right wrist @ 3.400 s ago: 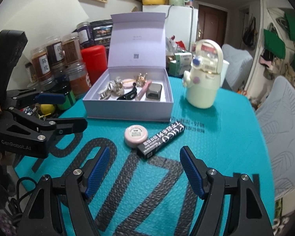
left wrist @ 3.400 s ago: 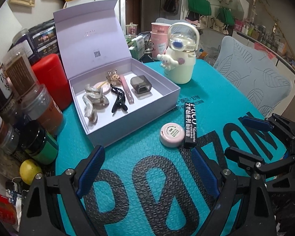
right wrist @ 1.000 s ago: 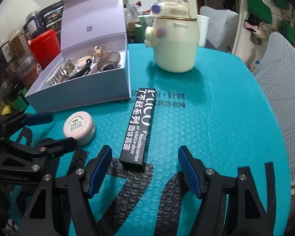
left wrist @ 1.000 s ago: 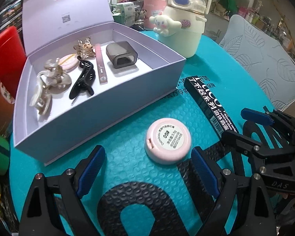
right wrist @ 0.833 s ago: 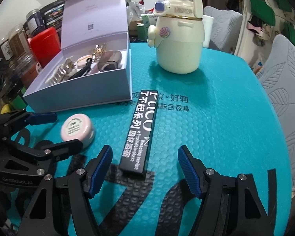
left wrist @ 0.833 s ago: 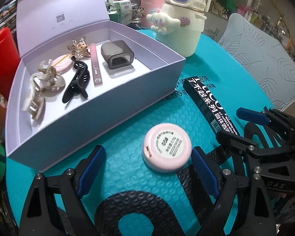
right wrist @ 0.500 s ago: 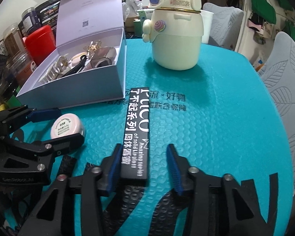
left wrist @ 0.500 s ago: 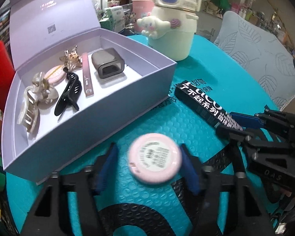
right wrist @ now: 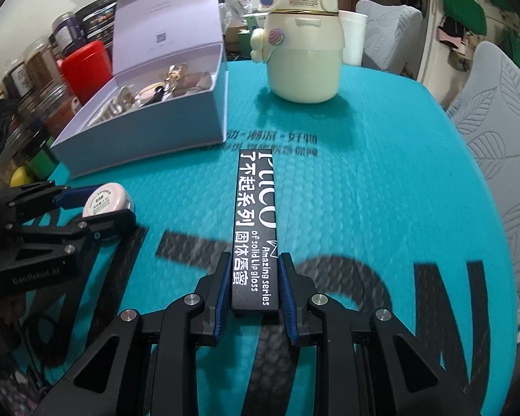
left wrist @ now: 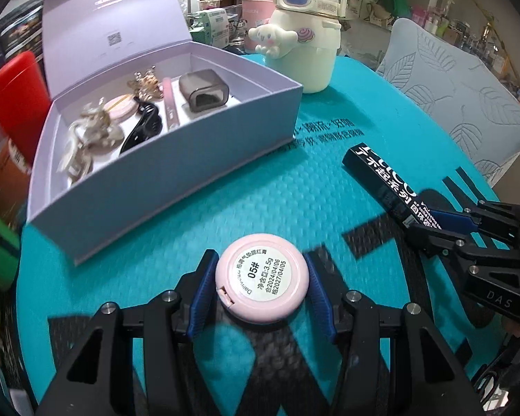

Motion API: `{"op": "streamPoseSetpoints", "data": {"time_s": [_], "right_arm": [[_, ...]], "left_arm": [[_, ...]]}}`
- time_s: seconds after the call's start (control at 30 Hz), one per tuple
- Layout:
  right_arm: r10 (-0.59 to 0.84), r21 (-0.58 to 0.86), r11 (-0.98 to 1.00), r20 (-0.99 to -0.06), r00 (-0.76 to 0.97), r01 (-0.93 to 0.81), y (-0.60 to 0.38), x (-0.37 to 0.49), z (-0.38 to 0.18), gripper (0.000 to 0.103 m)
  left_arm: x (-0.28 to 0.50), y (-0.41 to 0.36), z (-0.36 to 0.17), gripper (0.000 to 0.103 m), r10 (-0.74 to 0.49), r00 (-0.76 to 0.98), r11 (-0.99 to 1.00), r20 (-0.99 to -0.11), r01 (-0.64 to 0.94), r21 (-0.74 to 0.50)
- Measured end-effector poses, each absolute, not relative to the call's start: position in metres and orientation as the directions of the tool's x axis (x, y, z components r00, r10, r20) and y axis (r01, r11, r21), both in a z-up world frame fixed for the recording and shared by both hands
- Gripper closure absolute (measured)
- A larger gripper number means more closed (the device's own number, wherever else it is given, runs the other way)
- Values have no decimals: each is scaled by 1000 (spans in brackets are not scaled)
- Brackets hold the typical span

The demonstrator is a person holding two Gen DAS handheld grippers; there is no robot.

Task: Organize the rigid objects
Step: 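Grasp the pink compact with left tool while right tool grasps the black FUCO box, then carry the pink compact into the lavender box with left tool while right tool carries the FUCO box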

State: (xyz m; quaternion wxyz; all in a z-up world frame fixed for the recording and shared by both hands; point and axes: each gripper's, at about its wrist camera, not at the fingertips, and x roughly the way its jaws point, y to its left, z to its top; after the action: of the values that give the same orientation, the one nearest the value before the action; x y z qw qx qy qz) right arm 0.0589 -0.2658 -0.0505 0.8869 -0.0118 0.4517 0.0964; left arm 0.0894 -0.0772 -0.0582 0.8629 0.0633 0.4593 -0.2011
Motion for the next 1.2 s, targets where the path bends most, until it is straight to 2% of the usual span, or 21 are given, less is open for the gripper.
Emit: {"op": "streamPoseSetpoints", "data": {"time_s": [0.4, 0.63, 0.8, 0.83, 0.87, 0.93, 1.2], "right_arm": [[188, 35, 960, -813, 551, -276, -236, 21, -52, 77], [182, 31, 962, -812, 555, -270, -228, 35, -53, 60], [161, 1, 962, -810, 564, -273, -221, 41, -55, 60], [156, -2, 963, -809, 566, -269, -220, 42, -55, 60], [152, -6, 964, -808, 569, -266, -219, 42, -56, 68], [145, -19, 963, -805, 576, -268, -218, 42, -56, 78], [164, -11, 957, -806, 569, -290, -213, 39, -53, 78]], "left_arm": [[54, -57, -58, 53, -271, 494, 912, -826, 406, -57], [56, -63, -59, 50, -260, 514, 904, -818, 426, -19], [58, -60, -59, 50, -276, 524, 910, -806, 413, -43], [58, -59, -59, 50, -279, 525, 911, -804, 409, -49], [58, -58, -59, 52, -279, 526, 913, -804, 404, -52], [58, -57, -58, 53, -281, 525, 915, -803, 400, -59], [57, -51, -55, 53, -299, 522, 918, -799, 387, -91]]}}
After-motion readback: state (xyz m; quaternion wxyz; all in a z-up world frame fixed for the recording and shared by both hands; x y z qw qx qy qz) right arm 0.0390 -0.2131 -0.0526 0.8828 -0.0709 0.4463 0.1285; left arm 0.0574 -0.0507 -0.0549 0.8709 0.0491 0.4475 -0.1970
